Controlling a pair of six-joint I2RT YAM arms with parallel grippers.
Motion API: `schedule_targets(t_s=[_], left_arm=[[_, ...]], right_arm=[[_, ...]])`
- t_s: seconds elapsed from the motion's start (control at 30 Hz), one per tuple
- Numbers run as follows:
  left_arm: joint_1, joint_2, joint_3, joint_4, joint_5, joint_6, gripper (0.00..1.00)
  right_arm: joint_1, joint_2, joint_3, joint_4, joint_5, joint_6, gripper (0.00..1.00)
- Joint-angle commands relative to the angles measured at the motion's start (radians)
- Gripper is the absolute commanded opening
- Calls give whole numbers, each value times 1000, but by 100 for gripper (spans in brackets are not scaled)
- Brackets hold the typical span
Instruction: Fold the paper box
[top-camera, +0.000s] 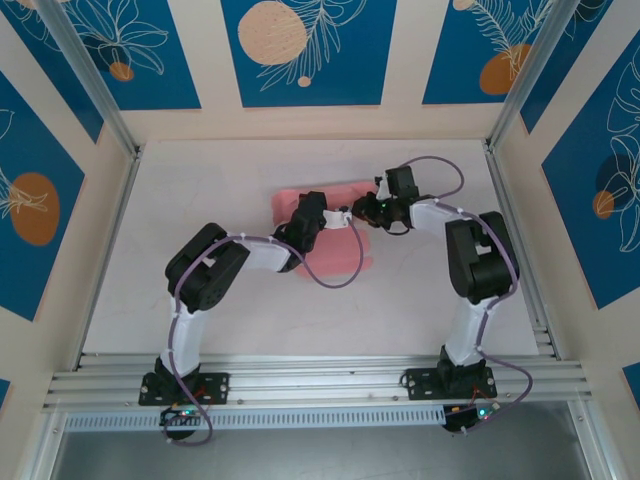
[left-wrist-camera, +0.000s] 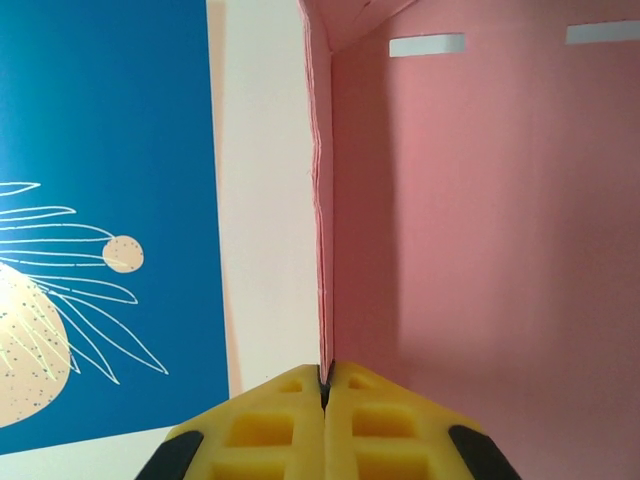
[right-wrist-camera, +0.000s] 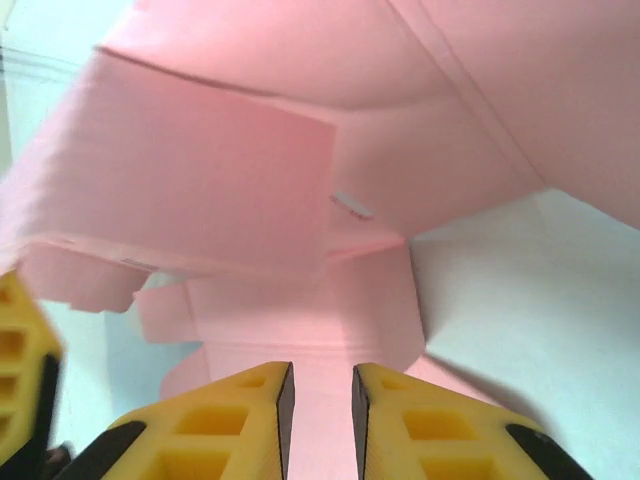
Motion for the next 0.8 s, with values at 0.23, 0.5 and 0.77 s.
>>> schedule_targets(t_s=[0.23,0.5,0.77], left_arm=[[7,41,-17,88,10,30,0],[8,58,-14,111,16,47,0],[9,59,-17,118,24,62,0]], right_arm=[[-96,-258,-11,-162,20,-142,33],[-248,2,203,-175,-127,-128,31],[-248,339,447,-141,-297,-70,30]])
